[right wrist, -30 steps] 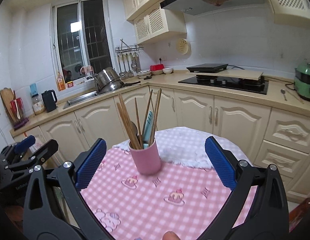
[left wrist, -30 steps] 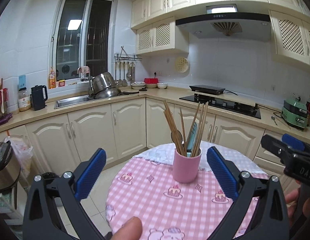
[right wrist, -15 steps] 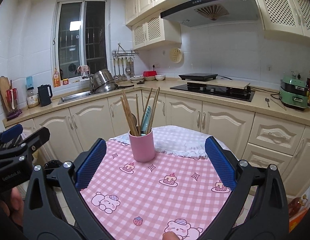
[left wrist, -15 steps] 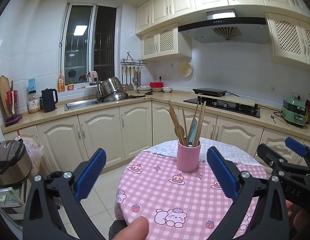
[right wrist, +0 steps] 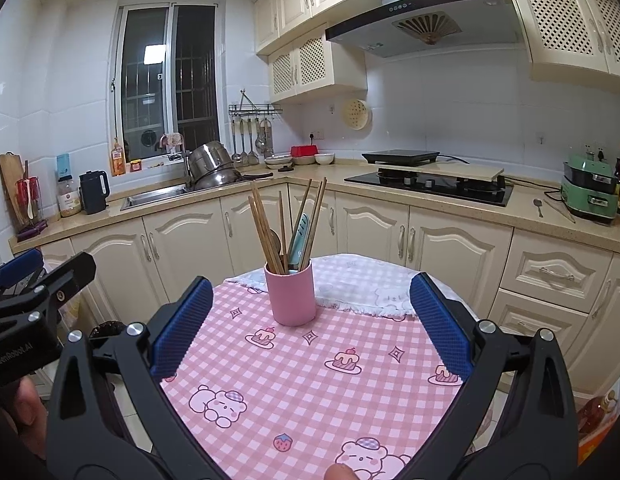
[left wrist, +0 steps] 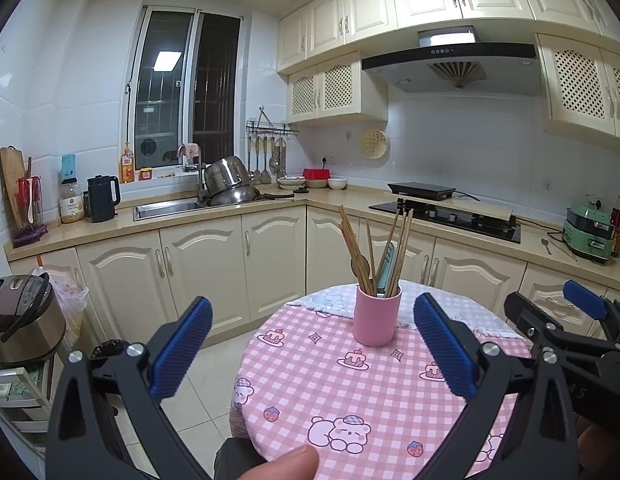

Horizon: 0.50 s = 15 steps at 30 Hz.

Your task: Organize utensils

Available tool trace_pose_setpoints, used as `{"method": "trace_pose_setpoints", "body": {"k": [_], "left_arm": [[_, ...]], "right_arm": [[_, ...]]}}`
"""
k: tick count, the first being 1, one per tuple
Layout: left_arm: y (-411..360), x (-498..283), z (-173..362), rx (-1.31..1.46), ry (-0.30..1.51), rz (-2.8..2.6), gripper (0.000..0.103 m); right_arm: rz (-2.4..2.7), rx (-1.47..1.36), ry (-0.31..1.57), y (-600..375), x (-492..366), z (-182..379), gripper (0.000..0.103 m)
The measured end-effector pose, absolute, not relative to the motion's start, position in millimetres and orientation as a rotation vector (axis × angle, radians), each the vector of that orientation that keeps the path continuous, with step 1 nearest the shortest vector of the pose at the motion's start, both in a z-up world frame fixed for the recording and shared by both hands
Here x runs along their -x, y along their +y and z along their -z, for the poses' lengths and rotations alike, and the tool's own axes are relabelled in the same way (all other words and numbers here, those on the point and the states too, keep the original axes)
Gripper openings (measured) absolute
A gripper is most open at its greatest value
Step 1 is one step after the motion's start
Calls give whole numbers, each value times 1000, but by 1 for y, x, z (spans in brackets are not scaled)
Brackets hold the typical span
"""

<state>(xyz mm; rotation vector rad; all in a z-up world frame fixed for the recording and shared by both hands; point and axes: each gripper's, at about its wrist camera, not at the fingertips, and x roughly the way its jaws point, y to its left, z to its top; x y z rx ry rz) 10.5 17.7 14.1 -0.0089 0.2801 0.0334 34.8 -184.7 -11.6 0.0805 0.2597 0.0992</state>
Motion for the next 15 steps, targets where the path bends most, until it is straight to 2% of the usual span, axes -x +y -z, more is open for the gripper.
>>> {"method": "trace_pose_setpoints", "body": {"k": [15], "left_arm": [[16, -7, -16, 8, 258, -37, 99]], "right_arm": [[-101, -82, 254, -184, -33, 10, 97]]}}
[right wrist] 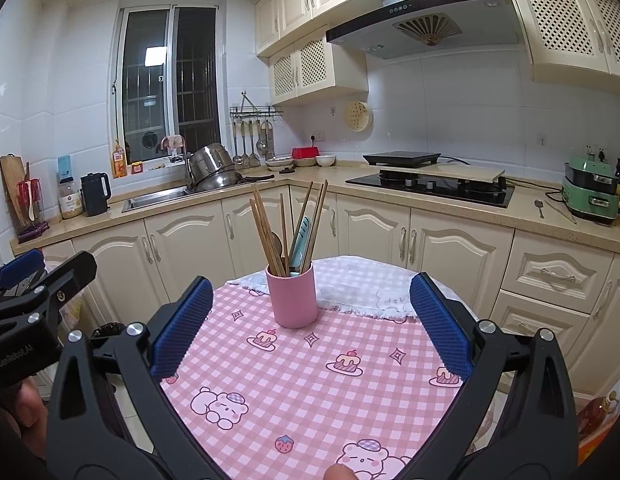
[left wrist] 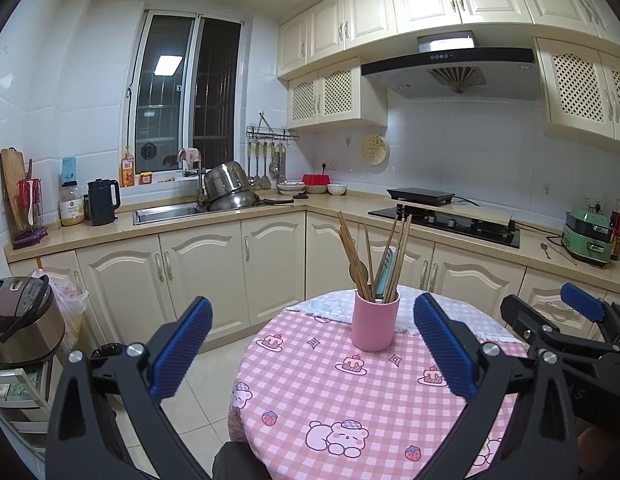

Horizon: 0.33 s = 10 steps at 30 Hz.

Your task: Organize utensils

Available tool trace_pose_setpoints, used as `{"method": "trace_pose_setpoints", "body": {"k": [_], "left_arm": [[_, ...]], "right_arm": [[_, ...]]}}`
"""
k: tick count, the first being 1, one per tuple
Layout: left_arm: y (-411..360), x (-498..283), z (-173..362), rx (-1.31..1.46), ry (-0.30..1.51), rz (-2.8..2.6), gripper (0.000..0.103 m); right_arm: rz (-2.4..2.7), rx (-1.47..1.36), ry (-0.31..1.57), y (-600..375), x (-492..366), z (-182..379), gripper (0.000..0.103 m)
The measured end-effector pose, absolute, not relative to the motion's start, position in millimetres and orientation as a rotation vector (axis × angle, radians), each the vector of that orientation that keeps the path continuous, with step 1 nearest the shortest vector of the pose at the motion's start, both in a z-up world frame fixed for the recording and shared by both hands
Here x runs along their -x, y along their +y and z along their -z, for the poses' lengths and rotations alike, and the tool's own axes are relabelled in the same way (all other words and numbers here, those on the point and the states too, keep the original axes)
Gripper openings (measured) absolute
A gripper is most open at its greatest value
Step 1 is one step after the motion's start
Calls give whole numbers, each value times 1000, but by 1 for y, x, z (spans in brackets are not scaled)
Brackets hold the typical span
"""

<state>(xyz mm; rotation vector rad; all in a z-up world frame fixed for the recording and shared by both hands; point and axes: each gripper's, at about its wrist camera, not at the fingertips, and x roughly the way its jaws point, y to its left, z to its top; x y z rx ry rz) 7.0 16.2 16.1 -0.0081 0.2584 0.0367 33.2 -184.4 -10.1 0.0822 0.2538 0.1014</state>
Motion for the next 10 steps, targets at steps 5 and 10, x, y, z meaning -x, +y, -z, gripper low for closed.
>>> {"method": "trace_pose_setpoints", "body": {"k": [5, 10], "left_arm": [[14, -8, -15, 12, 266, -30, 99], [15, -11, -14, 36, 287, -30, 99]], "right_arm": [[-104, -82, 250, -181, -32, 10, 97], [-104, -82, 251, -180, -32, 10, 97]]}}
